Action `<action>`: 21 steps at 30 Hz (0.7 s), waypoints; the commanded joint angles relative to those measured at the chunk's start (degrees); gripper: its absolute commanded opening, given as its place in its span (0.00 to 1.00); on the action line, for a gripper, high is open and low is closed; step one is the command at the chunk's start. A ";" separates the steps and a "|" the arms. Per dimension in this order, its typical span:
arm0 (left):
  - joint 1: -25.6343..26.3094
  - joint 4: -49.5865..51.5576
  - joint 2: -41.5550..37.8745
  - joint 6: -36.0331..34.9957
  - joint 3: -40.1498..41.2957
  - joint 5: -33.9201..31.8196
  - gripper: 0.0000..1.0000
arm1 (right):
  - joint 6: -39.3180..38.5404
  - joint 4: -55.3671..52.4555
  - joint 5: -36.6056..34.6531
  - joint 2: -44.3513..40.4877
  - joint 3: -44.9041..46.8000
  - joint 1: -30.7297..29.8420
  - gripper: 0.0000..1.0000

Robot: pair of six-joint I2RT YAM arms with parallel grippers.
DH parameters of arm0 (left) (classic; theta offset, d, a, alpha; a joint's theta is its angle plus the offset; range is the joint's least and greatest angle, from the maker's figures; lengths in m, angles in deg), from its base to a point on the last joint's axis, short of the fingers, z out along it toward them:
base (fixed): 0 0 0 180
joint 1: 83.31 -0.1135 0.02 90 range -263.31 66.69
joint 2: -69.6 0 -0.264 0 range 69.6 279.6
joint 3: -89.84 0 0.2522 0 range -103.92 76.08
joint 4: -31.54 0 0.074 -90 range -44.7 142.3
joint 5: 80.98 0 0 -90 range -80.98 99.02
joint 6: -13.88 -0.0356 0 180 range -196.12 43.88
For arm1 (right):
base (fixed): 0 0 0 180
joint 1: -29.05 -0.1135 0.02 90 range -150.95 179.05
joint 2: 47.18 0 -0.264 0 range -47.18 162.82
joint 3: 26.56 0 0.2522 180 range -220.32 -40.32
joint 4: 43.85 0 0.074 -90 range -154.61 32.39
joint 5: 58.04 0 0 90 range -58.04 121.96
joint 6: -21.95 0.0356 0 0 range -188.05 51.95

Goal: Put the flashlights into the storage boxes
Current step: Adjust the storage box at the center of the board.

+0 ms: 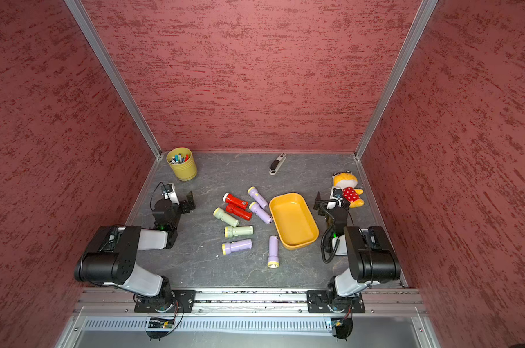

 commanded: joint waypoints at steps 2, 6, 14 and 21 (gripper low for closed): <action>0.24 -1.28 -0.05 -0.27 -0.37 -0.60 1.00 | 0.56 -0.16 0.07 -0.46 -0.58 0.22 0.99; 0.25 -1.26 -0.04 -0.26 -0.32 -0.62 1.00 | 0.55 -0.25 0.14 -0.46 -0.64 0.20 0.99; 0.25 -1.29 -0.05 -0.28 -0.37 -0.65 0.99 | 0.67 -0.55 0.23 -0.46 -0.82 0.21 0.99; 0.25 -1.28 -0.05 -0.27 -0.38 -0.60 0.99 | 0.66 -0.25 0.14 -0.44 -0.66 0.21 0.99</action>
